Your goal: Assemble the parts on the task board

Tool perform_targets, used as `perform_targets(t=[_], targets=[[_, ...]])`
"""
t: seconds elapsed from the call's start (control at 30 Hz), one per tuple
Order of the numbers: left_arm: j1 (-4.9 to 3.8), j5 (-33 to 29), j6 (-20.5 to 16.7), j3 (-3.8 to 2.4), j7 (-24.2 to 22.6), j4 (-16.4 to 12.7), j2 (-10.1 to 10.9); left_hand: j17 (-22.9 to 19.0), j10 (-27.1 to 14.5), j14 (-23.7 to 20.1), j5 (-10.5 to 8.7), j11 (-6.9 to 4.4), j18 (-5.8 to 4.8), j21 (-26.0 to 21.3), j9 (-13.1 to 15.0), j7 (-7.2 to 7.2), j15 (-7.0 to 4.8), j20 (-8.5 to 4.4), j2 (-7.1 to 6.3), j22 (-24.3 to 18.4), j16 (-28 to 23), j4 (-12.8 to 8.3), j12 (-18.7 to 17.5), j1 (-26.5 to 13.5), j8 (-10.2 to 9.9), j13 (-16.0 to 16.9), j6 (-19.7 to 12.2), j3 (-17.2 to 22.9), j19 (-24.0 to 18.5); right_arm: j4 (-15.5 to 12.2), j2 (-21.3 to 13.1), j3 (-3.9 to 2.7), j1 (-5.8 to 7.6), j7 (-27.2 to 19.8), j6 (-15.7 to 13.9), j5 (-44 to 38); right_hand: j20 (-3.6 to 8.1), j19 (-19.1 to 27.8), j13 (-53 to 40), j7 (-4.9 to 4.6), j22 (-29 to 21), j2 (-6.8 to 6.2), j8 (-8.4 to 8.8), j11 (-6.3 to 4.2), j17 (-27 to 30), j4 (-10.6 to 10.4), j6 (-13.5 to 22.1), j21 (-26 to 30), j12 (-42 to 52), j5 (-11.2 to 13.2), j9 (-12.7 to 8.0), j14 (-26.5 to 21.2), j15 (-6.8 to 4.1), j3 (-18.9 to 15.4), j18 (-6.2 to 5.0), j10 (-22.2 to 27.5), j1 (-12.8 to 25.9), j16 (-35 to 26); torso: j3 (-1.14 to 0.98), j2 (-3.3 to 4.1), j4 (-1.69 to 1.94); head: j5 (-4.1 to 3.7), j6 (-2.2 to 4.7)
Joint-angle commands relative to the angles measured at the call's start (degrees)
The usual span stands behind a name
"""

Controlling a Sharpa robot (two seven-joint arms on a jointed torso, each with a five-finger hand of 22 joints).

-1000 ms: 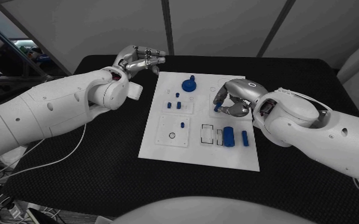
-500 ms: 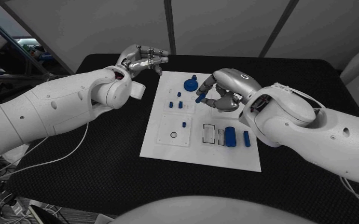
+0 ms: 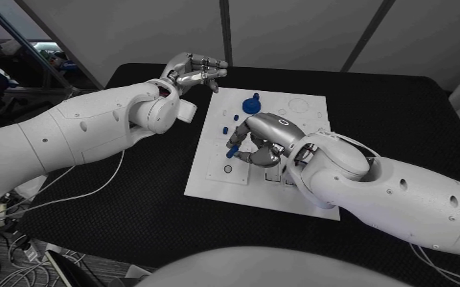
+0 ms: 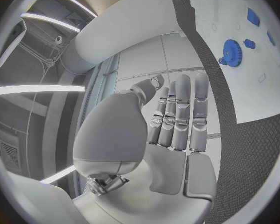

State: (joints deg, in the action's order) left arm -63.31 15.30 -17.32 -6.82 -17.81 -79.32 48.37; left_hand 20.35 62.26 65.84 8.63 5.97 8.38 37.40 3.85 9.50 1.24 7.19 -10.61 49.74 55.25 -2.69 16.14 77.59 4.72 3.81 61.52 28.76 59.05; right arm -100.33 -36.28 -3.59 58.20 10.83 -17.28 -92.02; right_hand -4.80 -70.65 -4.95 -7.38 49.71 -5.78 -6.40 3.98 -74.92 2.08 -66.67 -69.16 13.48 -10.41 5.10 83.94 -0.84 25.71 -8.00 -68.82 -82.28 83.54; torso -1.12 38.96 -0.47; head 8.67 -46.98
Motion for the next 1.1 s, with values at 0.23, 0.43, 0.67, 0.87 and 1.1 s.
perform_targets(t=[0.23, 0.43, 0.67, 0.87, 1.1], targets=[[-0.10, -0.1, 0.8, -0.01, -0.2, 0.1, -0.4, -0.1, -0.4, -0.3, 0.10, 0.16, 2.06, -0.3, -0.1, 0.53, 0.17, -0.10, 0.45, -0.1, -0.3, -0.3, -0.2, 0.0, -0.3, 0.0, 0.1, 0.1, -0.3, 1.6, 1.3, 1.82, -0.18, -1.9, 2.7, 1.0, 0.12, -0.2, -0.1, -0.07, 0.0, -0.04, -0.10, -0.75, -3.1, 0.1, -0.3, -0.2, 0.0, -0.4, 0.1, 3.7, -0.43, 0.3, 0.49, -0.9, -0.4, 0.2, -0.04, 0.03, -0.10, 0.39, -0.59], [-0.11, -0.1, 0.9, -0.01, -0.2, 0.1, -0.4, -0.1, -0.4, -0.3, 0.10, 0.16, 2.06, -0.3, -0.1, 0.53, 0.17, -0.10, 0.45, -0.1, -0.3, -0.3, -0.2, 0.0, -0.3, 0.0, 0.1, 0.1, -0.3, 2.7, 1.9, 2.23, -0.46, -1.8, 3.4, 0.7, 0.11, -0.2, -0.1, -0.08, -0.1, -0.04, -0.07, -0.73, -3.1, 0.1, -0.2, -0.2, 0.0, -0.4, 0.1, 3.7, -0.42, 0.3, 0.47, -0.9, -0.4, 0.2, 0.02, -0.03, -0.05, 0.59, -0.89], [-0.11, -0.1, 1.0, 0.00, -0.2, 0.1, -0.5, -0.1, -0.4, -0.3, 0.10, 0.16, 2.06, -0.3, -0.1, 0.53, 0.17, -0.10, 0.45, -0.1, -0.3, -0.3, -0.2, 0.0, -0.3, 0.0, 0.1, 0.1, -0.3, 4.1, 2.5, 2.38, -0.61, -1.3, 3.8, -0.7, 0.11, -0.2, -0.1, -0.08, -0.1, -0.04, -0.07, -0.73, -3.1, 0.1, -0.2, -0.2, 0.0, -0.4, 0.1, 3.7, -0.42, 0.3, 0.47, -0.9, -0.4, 0.2, 0.00, -0.02, -0.04, 0.65, -0.95], [-0.11, -0.1, 1.0, 0.00, -0.2, 0.1, -0.4, -0.1, -0.4, -0.3, 0.09, 0.18, 2.06, -0.3, -0.1, 0.54, 0.18, -0.09, 0.47, -0.1, -0.3, -0.3, -0.1, 0.0, -0.3, 0.0, 0.1, 0.1, -0.3, 4.9, 3.1, 2.42, -0.66, -1.0, 4.6, -1.3, 0.11, -0.2, -0.1, -0.08, -0.1, -0.04, -0.07, -0.73, -3.1, 0.1, -0.2, -0.2, 0.0, -0.4, 0.1, 3.7, -0.42, 0.3, 0.47, -0.9, -0.4, 0.2, 0.04, 0.04, -0.03, 0.78, -1.13], [-0.11, -0.1, 1.0, 0.00, -0.1, 0.0, -0.4, -0.1, -0.4, -0.3, 0.09, 0.18, 2.06, -0.3, -0.1, 0.54, 0.18, -0.09, 0.47, -0.1, -0.3, -0.3, -0.1, 0.0, -0.3, 0.0, 0.1, 0.1, -0.3, 5.5, 3.7, 2.62, -0.76, -0.5, 5.6, -2.1, 0.10, -0.1, -0.1, -0.11, -0.2, -0.03, -0.02, -0.70, -3.1, 0.1, -0.2, -0.1, -0.1, -0.4, 0.1, 3.7, -0.40, 0.3, 0.46, -0.9, -0.3, 0.2, 0.04, 0.01, -0.07, 0.86, -1.33]])
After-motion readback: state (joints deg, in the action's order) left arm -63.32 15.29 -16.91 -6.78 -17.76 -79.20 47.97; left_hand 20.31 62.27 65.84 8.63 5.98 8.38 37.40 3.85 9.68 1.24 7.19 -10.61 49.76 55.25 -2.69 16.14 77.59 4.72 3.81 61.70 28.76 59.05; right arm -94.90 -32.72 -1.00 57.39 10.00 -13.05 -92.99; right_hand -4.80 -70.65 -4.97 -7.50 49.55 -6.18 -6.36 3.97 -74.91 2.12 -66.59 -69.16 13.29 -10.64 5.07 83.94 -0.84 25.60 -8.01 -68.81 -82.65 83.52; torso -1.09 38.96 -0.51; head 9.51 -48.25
